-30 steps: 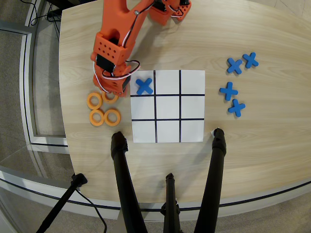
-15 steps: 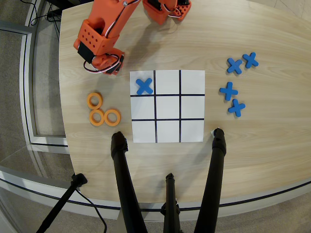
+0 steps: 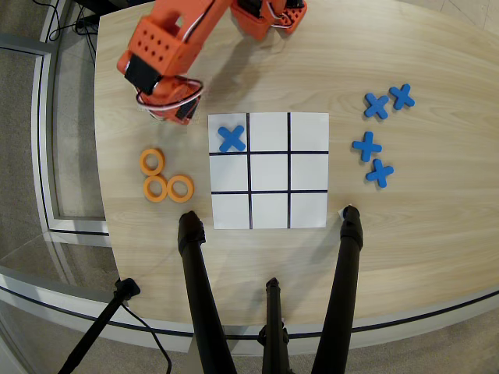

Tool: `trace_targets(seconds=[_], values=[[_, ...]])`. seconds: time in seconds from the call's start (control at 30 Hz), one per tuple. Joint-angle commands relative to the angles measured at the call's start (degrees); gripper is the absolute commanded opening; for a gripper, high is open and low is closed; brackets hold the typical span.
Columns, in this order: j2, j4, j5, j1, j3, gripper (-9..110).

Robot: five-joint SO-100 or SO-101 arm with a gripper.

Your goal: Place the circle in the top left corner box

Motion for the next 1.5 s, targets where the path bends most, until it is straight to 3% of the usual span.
trace_targets(seconds=[0.0,0.2,0.43,0.6,0.93,1.1,1.47], values=[[11.7,-0.7,3.8,-8.6,-1.1,0],[22.2,-1.2,13.3,-33.9,6.2,0],[22.1,-16.9,25.1,-53.5,11.8,0],[12.7,-31.2,27.2,-54.8,10.4,0],[-10.0,-39.9,28.1,-52.1,-0.4,0],[-16.3,-47.5,30.0,-52.6,-0.4,0],[-27.5,-51.3,30.8,-52.0,-5.8,0]])
